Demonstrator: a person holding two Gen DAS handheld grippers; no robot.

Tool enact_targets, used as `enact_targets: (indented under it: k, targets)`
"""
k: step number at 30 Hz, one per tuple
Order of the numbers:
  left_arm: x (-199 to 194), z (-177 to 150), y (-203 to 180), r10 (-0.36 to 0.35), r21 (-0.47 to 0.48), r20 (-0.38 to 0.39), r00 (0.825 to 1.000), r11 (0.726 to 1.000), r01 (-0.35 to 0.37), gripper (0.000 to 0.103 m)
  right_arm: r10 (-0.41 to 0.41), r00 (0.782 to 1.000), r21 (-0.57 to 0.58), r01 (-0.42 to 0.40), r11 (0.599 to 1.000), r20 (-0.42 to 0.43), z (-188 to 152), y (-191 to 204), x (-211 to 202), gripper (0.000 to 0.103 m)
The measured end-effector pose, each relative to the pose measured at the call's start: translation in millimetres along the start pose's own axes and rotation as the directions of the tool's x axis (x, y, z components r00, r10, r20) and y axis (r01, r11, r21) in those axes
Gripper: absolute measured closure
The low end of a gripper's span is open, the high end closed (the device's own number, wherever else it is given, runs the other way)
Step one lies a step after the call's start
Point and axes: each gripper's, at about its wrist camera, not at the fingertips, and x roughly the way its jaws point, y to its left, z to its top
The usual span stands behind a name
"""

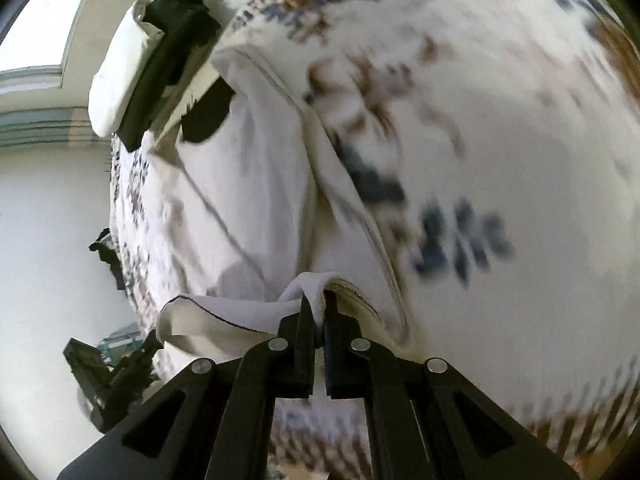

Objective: Fold small clothes

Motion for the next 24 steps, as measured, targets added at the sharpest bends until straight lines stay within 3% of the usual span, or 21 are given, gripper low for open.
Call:
enact_targets:
  k: [5, 6, 7, 8, 9, 10, 14, 20, 21, 22, 23, 24]
  targets:
    - [27, 32, 10, -0.029, -0.06, -0.077, 0.997, 0.998, 0.025, 0.098, 0.003, 1.0, 0.034, -0.004, 0.999, 0.022, 45, 5, 18, 0.099]
    - [28, 35, 13, -0.031, -0.079, -0.087, 0.996, 0.997, 0.024, 0.088, 0.019, 1.0, 0.045, -0.02, 0.999, 0.019, 50, 5, 19, 0.097]
    - [26, 37, 17, -0.032, -0.095, -0.092, 0.995, 0.995, 0.023, 0.069, 0.034, 0.999, 0.049, -0.034, 0.998, 0.019, 52, 4, 18, 0.087]
    - [22, 38, 21, -0.045, -0.109, -0.083, 0.996, 0.993, 0.036, 0.06, 0.044, 0.999, 0.045, -0.045, 0.998, 0.026, 55, 5, 15, 0.075]
    - [18, 38, 26, -0.057, -0.127, -0.062, 0.996, 0.991, 0.048, 0.047, 0.042, 0.998, 0.039, -0.043, 0.998, 0.039, 55, 4, 10, 0.05]
    - [13, 37, 31, -0.065, -0.146, -0.039, 0.997, 0.988, 0.059, 0.044, 0.035, 0.998, 0.029, -0.037, 0.999, 0.061, 56, 3, 4, 0.038]
    - [19, 38, 40, -0.052, -0.142, -0.052, 0.997, 0.989, 0.044, 0.044, -0.003, 0.994, -0.026, 0.006, 1.0, 0.111, 61, 3, -12, 0.038]
    - [54, 44, 20, 0.027, -0.008, -0.086, 0.996, 1.0, -0.028, 0.047, -0.05, 0.999, -0.125, 0.05, 0.991, 0.004, 70, 7, 14, 0.038]
    - [56, 44, 18, 0.034, 0.005, -0.081, 0.996, 0.999, -0.034, 0.067, -0.063, 0.998, -0.146, 0.063, 0.987, 0.004, 70, 11, 19, 0.039]
    - [59, 45, 14, 0.031, 0.024, -0.083, 0.996, 0.999, -0.03, 0.097, -0.072, 0.997, -0.163, 0.072, 0.984, 0.01, 69, 13, 22, 0.052]
    - [61, 46, 10, 0.034, 0.043, -0.086, 0.996, 0.999, -0.031, 0.099, -0.079, 0.997, -0.189, 0.081, 0.979, 0.019, 67, 17, 25, 0.068]
    - [61, 46, 8, 0.037, 0.054, -0.078, 0.996, 0.998, -0.033, 0.099, -0.094, 0.995, -0.204, 0.097, 0.974, 0.02, 65, 19, 29, 0.098]
